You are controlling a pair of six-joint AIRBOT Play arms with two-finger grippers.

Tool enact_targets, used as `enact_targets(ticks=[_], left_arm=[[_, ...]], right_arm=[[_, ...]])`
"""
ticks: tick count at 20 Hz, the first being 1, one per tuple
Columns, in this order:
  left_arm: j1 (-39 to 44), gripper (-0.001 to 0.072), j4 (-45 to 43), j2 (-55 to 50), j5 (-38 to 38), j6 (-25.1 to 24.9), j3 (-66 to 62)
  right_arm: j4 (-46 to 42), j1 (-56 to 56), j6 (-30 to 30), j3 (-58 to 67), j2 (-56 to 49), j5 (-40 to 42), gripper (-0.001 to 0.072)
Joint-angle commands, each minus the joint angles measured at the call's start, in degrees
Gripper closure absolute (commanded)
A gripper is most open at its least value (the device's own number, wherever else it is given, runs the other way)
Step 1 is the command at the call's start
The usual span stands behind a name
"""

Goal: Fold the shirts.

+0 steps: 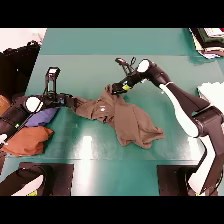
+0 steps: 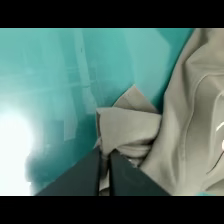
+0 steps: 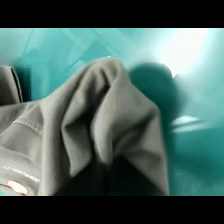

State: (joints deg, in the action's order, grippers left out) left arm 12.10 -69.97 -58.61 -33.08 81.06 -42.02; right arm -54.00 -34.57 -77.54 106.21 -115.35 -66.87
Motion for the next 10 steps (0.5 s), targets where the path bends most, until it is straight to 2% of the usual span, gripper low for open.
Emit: enact_targets(ticks=[1, 5, 10], left_arm=[[0.0, 0.0672, 0.17, 0.04, -1.07, -0.02, -0.07], [-0.02, 0.0672, -0.39, 0.04, 0.35, -0.02, -0.13], [-0.02, 0.0672, -0.35, 0.04, 7.61, 0.81, -0.2]], right_arm=[[-0.22, -0.79, 0.04, 1.99, -1.53, -0.61, 0.0699], [-1.64, -1.31, 3.34, 1.95, 8.72, -5.29, 0.07], [-1.49, -4.13, 3.91, 0.85, 22.53, -21.81, 0.0699]])
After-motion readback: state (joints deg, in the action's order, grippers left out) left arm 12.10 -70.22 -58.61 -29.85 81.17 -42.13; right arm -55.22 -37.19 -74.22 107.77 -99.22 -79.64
